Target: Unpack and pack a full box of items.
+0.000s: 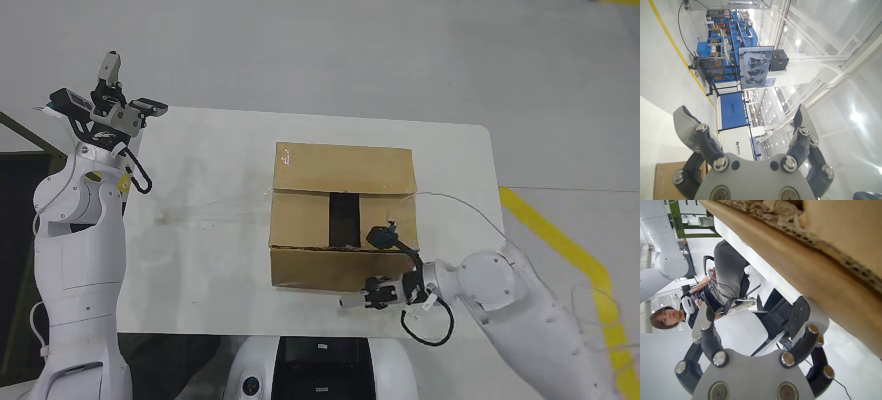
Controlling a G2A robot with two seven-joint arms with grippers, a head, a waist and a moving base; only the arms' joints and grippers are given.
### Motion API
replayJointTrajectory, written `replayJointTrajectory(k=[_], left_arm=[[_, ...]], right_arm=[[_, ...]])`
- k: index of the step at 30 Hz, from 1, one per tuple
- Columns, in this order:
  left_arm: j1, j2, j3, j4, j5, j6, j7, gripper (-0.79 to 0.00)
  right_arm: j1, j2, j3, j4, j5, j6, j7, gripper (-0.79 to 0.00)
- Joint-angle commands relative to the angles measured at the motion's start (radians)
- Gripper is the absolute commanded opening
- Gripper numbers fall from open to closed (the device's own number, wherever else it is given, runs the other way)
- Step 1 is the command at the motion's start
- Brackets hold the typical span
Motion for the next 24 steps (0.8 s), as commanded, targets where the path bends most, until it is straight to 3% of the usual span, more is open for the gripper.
replayJointTrajectory(k=[1, 15, 24], left_arm=[[0.0, 0.0, 0.0, 0.0, 0.0, 0.0, 0.0, 0.0], [0.0, 0.0, 0.0, 0.0, 0.0, 0.0, 0.0, 0.0], [0.0, 0.0, 0.0, 0.0, 0.0, 0.0, 0.0, 0.0]], right_arm=[[0.001, 0.001, 0.006, -0.006, 0.017, -0.01, -0.003, 0.0], [-0.052, 0.019, 0.186, -0.056, 0.284, -0.013, -0.079, 0.0], [-0.085, 0.032, 0.334, -0.027, 0.346, -0.001, -0.184, 0.0]])
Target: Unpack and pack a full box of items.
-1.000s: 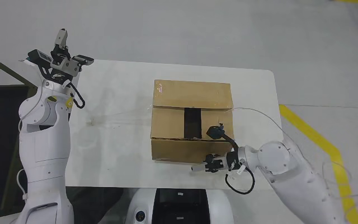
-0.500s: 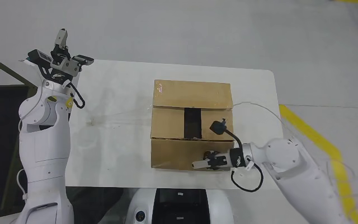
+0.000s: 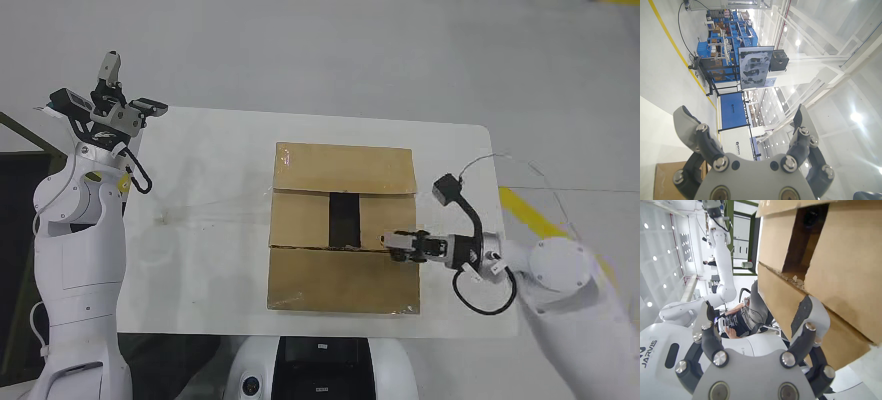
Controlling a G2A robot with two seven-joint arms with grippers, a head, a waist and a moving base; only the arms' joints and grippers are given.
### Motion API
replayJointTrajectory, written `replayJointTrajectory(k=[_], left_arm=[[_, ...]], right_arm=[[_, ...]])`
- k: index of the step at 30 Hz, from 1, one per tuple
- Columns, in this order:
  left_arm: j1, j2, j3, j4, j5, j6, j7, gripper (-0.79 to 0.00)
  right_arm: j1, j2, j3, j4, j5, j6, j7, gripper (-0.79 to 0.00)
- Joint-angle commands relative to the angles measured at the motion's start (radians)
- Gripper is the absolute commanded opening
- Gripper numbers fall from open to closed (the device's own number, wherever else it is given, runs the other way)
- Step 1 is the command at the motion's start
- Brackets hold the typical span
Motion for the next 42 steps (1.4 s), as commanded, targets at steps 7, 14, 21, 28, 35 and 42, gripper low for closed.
replayJointTrajectory(k=[7, 14, 21, 28, 35, 42], left_arm=[[0.0, 0.0, 0.0, 0.0, 0.0, 0.0, 0.0, 0.0], [0.0, 0.0, 0.0, 0.0, 0.0, 0.0, 0.0, 0.0], [0.0, 0.0, 0.0, 0.0, 0.0, 0.0, 0.0, 0.0], [0.0, 0.0, 0.0, 0.0, 0.0, 0.0, 0.0, 0.0], [0.0, 0.0, 0.0, 0.0, 0.0, 0.0, 0.0, 0.0], [0.0, 0.0, 0.0, 0.0, 0.0, 0.0, 0.0, 0.0]], right_arm=[[-0.034, 0.01, 0.135, 0.057, 0.044, 0.019, -0.089, 0.0], [-0.084, 0.016, 0.24, 0.071, 0.061, 0.017, -0.171, 0.0], [-0.11, 0.013, 0.294, 0.1, 0.125, -0.003, -0.25, 0.0], [-0.11, 0.012, 0.296, 0.102, 0.137, -0.004, -0.262, 0.0], [-0.11, 0.012, 0.296, 0.102, 0.137, -0.004, -0.262, 0.0], [-0.11, 0.012, 0.296, 0.102, 0.137, -0.004, -0.262, 0.0]])
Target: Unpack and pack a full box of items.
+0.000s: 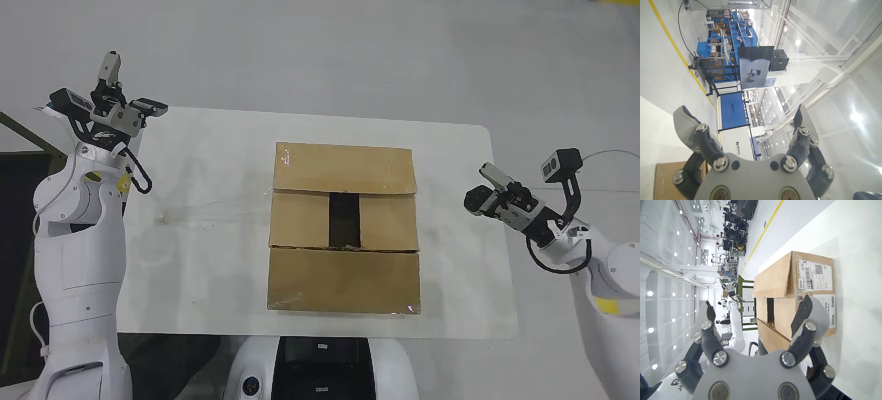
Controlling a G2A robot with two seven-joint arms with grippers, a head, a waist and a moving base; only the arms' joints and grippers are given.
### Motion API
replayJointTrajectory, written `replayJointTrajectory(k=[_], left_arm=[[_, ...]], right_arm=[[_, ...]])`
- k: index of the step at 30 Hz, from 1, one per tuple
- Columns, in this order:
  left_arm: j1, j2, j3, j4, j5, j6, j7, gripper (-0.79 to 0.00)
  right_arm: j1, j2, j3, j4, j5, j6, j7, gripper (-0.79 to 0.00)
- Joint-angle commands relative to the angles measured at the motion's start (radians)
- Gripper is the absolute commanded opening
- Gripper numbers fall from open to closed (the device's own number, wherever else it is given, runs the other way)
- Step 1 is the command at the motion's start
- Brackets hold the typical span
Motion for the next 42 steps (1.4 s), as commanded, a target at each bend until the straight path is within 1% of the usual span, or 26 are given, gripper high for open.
replayJointTrajectory(k=[1, 6, 8, 13, 15, 17, 18, 20, 23, 28, 42], left_arm=[[0.0, 0.0, 0.0, 0.0, 0.0, 0.0, 0.0, 0.0], [0.002, 0.0, 0.005, -0.009, -0.003, -0.001, -0.007, 0.0], [0.025, -0.002, 0.022, -0.047, -0.006, -0.001, -0.035, 0.0], [0.074, -0.006, 0.076, -0.106, -0.039, 0.041, -0.08, 0.0], [0.09, -0.007, 0.09, -0.131, -0.06, 0.038, -0.127, 0.0], [0.114, -0.006, 0.1, -0.16, -0.068, 0.005, -0.191, 0.0], [0.128, -0.004, 0.102, -0.172, -0.064, -0.018, -0.234, 0.0], [0.151, 0.001, 0.1, -0.186, -0.081, -0.037, -0.345, 0.0], [0.167, 0.009, 0.082, -0.182, -0.125, -0.037, -0.499, 0.0], [0.18, 0.018, 0.072, -0.173, -0.129, -0.12, -0.635, 0.0], [0.181, 0.019, 0.071, -0.17, -0.131, -0.127, -0.642, 0.0]], right_arm=[[0.0, 0.0, 0.0, 0.0, 0.0, 0.0, 0.0, 0.0], [0.0, 0.0, 0.0, 0.0, 0.0, 0.0, 0.0, 0.0], [0.0, 0.0, 0.0, 0.0, 0.0, 0.0, 0.0, 0.0], [0.0, 0.0, 0.0, 0.0, 0.0, 0.0, 0.0, 0.0], [0.0, 0.0, 0.0, 0.0, 0.0, 0.0, 0.0, 0.0], [0.0, 0.0, 0.0, 0.0, 0.0, 0.0, 0.0, 0.0], [0.0, 0.0, 0.0, 0.0, 0.0, 0.0, 0.0, 0.0], [0.0, 0.0, 0.0, 0.0, 0.0, 0.0, 0.0, 0.0], [0.0, 0.0, 0.0, 0.0, 0.0, 0.0, 0.0, 0.0], [0.0, 0.0, 0.0, 0.0, 0.0, 0.0, 0.0, 0.0], [0.0, 0.0, 0.0, 0.0, 0.0, 0.0, 0.0, 0.0]])
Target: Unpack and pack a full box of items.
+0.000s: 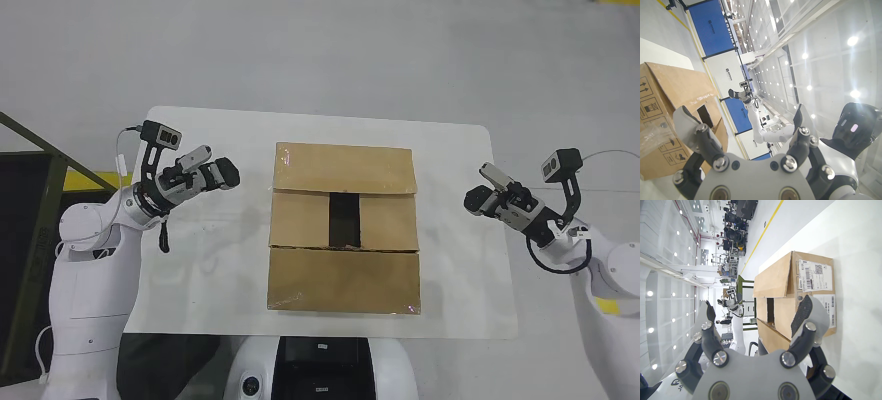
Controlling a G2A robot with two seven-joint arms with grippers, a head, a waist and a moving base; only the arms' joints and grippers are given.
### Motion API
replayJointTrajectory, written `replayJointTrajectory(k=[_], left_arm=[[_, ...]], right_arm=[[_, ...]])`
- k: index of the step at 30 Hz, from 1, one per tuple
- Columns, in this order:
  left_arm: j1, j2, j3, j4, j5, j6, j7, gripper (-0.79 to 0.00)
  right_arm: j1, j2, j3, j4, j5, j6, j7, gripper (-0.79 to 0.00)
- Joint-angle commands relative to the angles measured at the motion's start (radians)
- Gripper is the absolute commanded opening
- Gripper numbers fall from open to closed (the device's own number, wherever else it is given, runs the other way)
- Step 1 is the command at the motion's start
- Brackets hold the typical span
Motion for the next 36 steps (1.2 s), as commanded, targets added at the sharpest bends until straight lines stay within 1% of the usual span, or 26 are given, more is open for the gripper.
replayJointTrajectory(k=[1, 3, 5, 7, 9, 12, 16, 19, 21, 28, 32, 36], left_arm=[[0.0, 0.0, 0.0, 0.0, 0.0, 0.0, 0.0, 0.0], [0.0, 0.0, 0.0, 0.0, 0.0, 0.0, 0.0, 0.0], [0.001, -0.001, 0.014, -0.005, -0.024, 0.028, 0.016, 0.0], [-0.011, -0.001, 0.026, -0.005, -0.085, 0.072, -0.011, 0.0], [-0.025, 0.001, 0.025, -0.001, -0.098, 0.096, -0.028, 0.0], [-0.032, 0.003, 0.047, -0.002, -0.101, 0.121, -0.053, 0.0], [-0.033, 0.003, 0.102, 0.0, -0.072, 0.117, -0.077, 0.0], [-0.007, 0.004, 0.136, -0.005, -0.029, 0.088, -0.109, 0.0], [0.011, 0.005, 0.145, -0.007, -0.019, 0.071, -0.123, 0.0], [0.044, 0.01, 0.166, -0.004, 0.004, 0.059, -0.152, 0.0], [0.038, 0.011, 0.189, 0.007, 0.028, 0.053, -0.14, 0.0], [0.009, 0.01, 0.219, 0.033, 0.038, 0.049, -0.112, 0.0]], right_arm=[[0.0, 0.0, 0.0, 0.0, 0.0, 0.0, 0.0, 0.0], [0.0, 0.0, 0.0, 0.0, 0.0, 0.0, 0.0, 0.0], [0.0, 0.0, 0.0, 0.0, 0.0, 0.0, 0.0, 0.0], [0.0, 0.0, 0.0, 0.0, 0.0, 0.0, 0.0, 0.0], [0.0, 0.0, 0.0, 0.0, 0.0, 0.0, 0.0, 0.0], [0.0, 0.0, 0.0, 0.0, 0.0, 0.0, 0.0, 0.0], [0.0, 0.0, 0.0, 0.0, 0.0, 0.0, 0.0, 0.0], [0.0, 0.0, 0.0, 0.0, 0.0, 0.0, 0.0, 0.0], [0.0, 0.0, 0.0, 0.0, 0.0, 0.0, 0.0, 0.0], [0.0, 0.0, 0.0, 0.0, 0.0, 0.0, 0.0, 0.0], [0.0, 0.0, 0.0, 0.0, 0.0, 0.0, 0.0, 0.0], [0.0, 0.0, 0.0, 0.0, 0.0, 0.0, 0.0, 0.0]])
